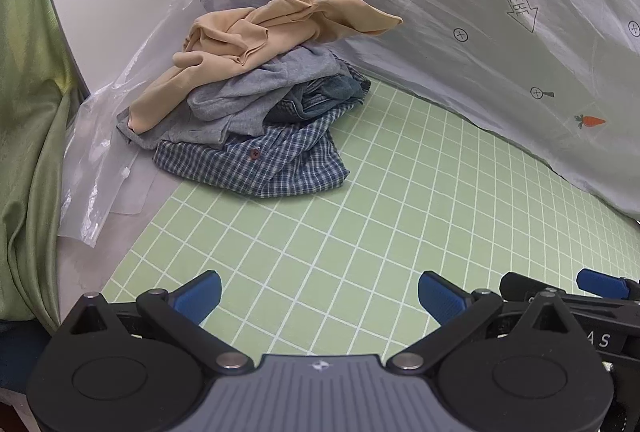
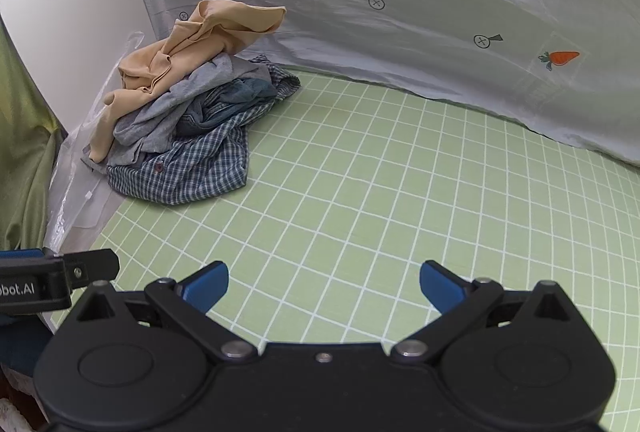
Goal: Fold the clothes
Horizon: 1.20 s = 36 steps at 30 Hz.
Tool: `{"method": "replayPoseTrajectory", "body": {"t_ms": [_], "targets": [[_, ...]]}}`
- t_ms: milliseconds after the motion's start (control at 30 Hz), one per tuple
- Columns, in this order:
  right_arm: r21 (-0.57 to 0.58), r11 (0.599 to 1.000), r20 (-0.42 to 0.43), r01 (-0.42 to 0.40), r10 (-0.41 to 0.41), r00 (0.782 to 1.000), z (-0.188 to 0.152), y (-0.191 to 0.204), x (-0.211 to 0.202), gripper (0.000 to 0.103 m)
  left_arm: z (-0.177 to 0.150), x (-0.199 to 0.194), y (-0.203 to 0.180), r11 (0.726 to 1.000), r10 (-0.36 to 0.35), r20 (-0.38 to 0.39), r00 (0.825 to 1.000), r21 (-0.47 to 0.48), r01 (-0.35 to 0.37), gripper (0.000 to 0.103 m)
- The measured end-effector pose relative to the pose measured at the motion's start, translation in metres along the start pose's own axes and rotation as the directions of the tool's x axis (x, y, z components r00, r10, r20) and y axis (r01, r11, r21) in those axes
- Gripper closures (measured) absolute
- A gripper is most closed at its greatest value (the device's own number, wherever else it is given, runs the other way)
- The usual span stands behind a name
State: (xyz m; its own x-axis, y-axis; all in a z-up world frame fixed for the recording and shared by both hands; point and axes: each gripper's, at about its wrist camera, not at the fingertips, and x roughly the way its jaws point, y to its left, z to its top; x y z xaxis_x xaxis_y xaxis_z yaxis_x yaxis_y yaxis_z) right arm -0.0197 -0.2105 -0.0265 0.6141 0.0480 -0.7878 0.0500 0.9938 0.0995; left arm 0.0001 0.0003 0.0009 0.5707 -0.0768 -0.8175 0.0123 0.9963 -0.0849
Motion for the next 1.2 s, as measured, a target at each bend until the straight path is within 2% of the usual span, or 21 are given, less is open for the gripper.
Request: {"method": "replayPoseTrajectory", "body": {"t_ms": [133, 200, 533, 1200], "targets": [[0.003, 1.000, -0.002, -0.007, 0.007, 1.000, 0.000, 0.000, 0.000, 0.000, 0.006, -0.002, 0.001, 1.000, -0.007, -0.001, 1.000, -0.010, 0.007, 0.000], [0.001, 1.000, -0.003, -0.008, 0.008, 1.000, 0.000, -0.001, -0.001, 0.000, 0.006, 0.000, -0.010, 0.999, 0.034, 0.000, 0.999, 0.012, -0.034, 0.000], [-0.001, 1.000, -0.006, -0.002, 0.002, 1.000, 0.001, -0.001, -0.003, 0.000, 0.002, -0.001, -0.005, 1.000, 0.006, 0.006, 1.000, 0.025, -0.006, 0.000], [-0.002, 1.000, 0.001, 0.003, -0.003, 1.000, -0.001, -0.003, -0.001, 0.000, 0.002, -0.003, -0.005, 1.000, 0.015, 0.005, 1.000, 0.020, -0.016, 0.000]]}}
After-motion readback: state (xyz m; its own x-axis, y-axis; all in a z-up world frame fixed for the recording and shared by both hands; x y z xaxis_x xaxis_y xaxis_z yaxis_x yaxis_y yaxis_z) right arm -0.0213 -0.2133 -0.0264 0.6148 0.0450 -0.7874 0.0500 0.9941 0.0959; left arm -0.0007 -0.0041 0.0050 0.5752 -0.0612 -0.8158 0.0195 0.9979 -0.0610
